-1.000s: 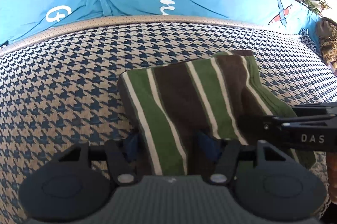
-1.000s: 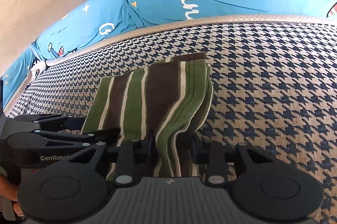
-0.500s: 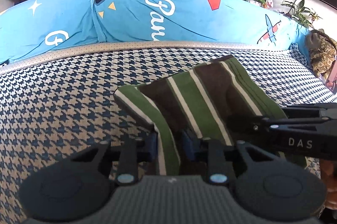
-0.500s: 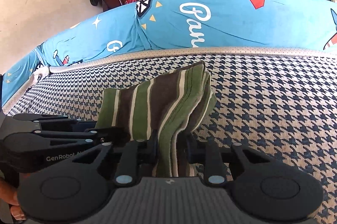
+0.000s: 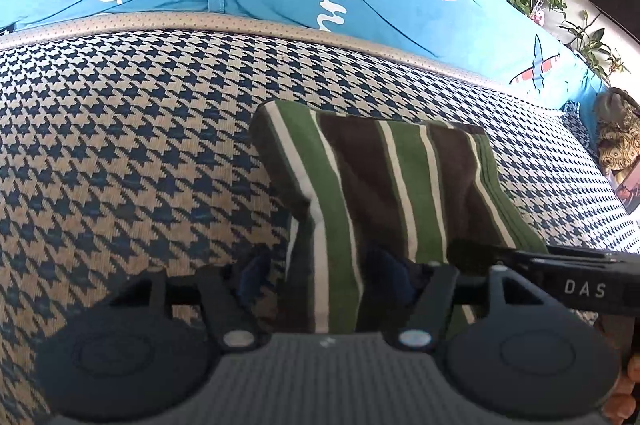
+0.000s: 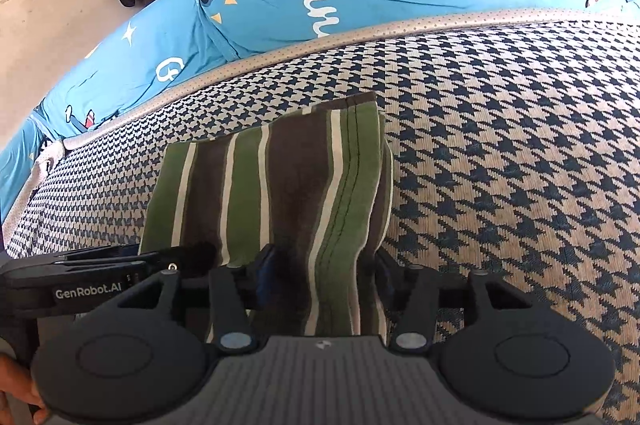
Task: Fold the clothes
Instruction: 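Close the left gripper on the shirt edge while the right gripper pinches the opposite edge, then lift the folded striped shirt with both grippers and shift it slightly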
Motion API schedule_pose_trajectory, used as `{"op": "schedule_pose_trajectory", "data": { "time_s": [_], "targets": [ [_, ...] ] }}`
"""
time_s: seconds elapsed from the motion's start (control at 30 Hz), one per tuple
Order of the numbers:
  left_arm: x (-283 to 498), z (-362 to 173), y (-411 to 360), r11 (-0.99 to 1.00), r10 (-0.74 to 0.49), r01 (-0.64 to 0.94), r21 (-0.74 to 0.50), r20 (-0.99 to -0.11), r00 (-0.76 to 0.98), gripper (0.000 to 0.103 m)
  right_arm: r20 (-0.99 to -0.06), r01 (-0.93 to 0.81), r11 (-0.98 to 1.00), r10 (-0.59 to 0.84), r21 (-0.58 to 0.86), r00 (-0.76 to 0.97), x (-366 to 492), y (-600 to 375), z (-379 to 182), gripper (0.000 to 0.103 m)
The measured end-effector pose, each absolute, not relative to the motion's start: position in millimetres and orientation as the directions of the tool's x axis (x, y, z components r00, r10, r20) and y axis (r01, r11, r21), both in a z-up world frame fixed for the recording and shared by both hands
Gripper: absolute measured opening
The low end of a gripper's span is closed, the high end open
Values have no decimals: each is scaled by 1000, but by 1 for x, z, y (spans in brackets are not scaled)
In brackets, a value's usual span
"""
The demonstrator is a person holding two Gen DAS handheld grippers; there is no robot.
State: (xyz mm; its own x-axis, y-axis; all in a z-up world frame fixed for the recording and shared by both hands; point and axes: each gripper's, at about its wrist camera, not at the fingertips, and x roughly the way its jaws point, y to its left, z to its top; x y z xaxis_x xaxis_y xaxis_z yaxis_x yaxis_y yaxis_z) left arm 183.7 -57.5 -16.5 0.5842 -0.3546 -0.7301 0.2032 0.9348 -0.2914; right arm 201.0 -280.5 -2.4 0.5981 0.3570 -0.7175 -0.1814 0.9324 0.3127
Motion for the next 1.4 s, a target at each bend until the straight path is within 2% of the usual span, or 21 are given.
{"op": "schedule_pose_trajectory", "data": {
  "time_s": [0.03, 0.1, 0.13, 0.2, 0.3, 0.37, 0.6, 0.97, 1.2, 1.33, 1.4],
  "targets": [
    [183, -16, -59, 934, -357, 210, -290, -729, 584, 59, -718, -181, 932, 358, 314, 597, 201, -280, -3, 51],
    [183, -16, -64, 932, -363, 224, -286, -726, 584, 47, -718, -179, 931, 360, 318, 595, 202, -279, -4, 51],
    [181, -15, -65, 933, -360, 228, -279, -724, 589, 47, -717, -180, 930, 362, 320, 596, 202, -279, -4, 49],
    [177, -12, -69, 937, -348, 239, -254, -715, 606, 34, -706, -194, 929, 365, 314, 606, 201, -278, -2, 34],
    [168, -4, -79, 948, -314, 261, -185, -694, 648, 24, -691, -213, 932, 360, 292, 626, 197, -277, 3, 27],
    [161, 2, -85, 953, -288, 271, -133, -674, 680, 22, -681, -225, 934, 357, 277, 640, 194, -275, 7, 25],
    [151, 22, -95, 963, -246, 258, -73, -624, 741, 20, -617, -263, 943, 332, 203, 713, 184, -270, 25, 24],
    [146, 40, -103, 967, -233, 252, -45, -566, 791, 19, -565, -247, 949, 315, 195, 763, 182, -277, 39, 24],
    [148, 35, -103, 963, -251, 260, -71, -584, 772, 19, -578, -240, 952, 305, 188, 757, 185, -276, 37, 23],
    [154, 30, -91, 962, -270, 239, -135, -610, 745, 20, -632, -178, 969, 248, 174, 734, 191, -282, 27, 23],
    [158, 28, -83, 959, -282, 229, -167, -616, 736, 25, -656, -149, 972, 233, 182, 718, 194, -286, 23, 23]
  ]
}}
